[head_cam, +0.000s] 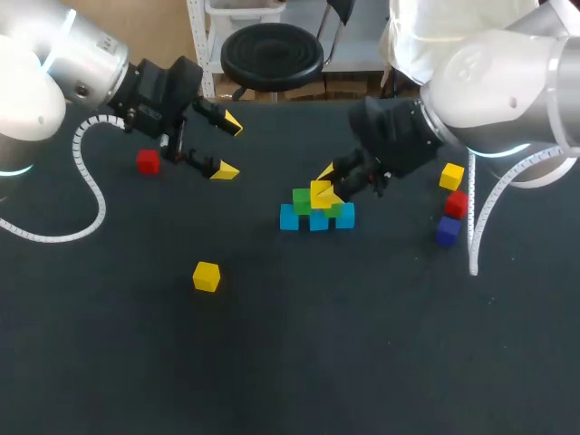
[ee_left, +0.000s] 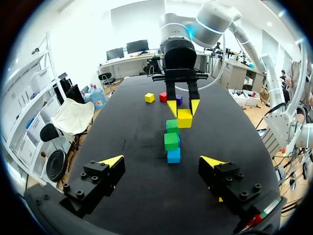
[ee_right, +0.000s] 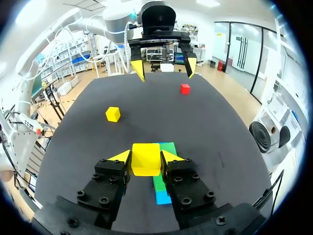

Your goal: Place the blue cubes, place green cubes on the blue cubes, place the yellow cubes on the green cubes, then place the red cubes on the yellow cubes, and place purple cube on the red cubes.

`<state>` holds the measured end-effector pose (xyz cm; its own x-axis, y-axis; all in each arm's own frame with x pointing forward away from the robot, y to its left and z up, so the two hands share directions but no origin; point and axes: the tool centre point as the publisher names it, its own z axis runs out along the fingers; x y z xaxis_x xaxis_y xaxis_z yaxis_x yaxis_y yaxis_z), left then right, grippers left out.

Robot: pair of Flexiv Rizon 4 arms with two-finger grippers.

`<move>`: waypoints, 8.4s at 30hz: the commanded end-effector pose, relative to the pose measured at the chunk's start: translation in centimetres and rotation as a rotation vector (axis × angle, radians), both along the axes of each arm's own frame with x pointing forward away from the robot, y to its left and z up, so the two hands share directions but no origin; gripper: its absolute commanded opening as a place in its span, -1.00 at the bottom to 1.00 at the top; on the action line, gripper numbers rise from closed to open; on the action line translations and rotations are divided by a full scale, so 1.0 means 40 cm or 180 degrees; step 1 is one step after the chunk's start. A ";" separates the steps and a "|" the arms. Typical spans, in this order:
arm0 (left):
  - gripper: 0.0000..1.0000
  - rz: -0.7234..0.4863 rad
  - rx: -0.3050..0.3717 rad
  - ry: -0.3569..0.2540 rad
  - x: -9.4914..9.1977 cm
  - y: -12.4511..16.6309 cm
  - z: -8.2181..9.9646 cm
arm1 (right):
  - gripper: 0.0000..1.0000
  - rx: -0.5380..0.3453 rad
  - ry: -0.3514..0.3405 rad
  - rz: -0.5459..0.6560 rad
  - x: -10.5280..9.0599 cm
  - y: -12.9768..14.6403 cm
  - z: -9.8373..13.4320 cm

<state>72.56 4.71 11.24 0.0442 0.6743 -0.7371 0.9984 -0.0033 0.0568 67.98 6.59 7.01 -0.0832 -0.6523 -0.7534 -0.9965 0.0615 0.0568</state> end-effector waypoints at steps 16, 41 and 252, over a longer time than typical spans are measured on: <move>1.00 -0.0004 0.0004 0.0006 0.002 0.000 0.000 | -1.00 0.0001 0.0013 -0.0035 0.017 0.004 -0.009; 1.00 -0.0004 0.0004 0.0006 0.002 0.000 0.000 | -1.00 -0.0035 0.0041 -0.0027 0.040 0.007 -0.016; 1.00 -0.0004 0.0004 0.0006 0.002 0.000 0.000 | 1.00 -0.0008 0.0305 -0.0744 0.286 -0.615 -0.174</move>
<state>72.56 4.71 11.25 0.0441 0.6744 -0.7371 0.9984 -0.0033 0.0567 78.76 -17.94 0.48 -0.3040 -0.6121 -0.7301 -0.9437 0.2986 0.1425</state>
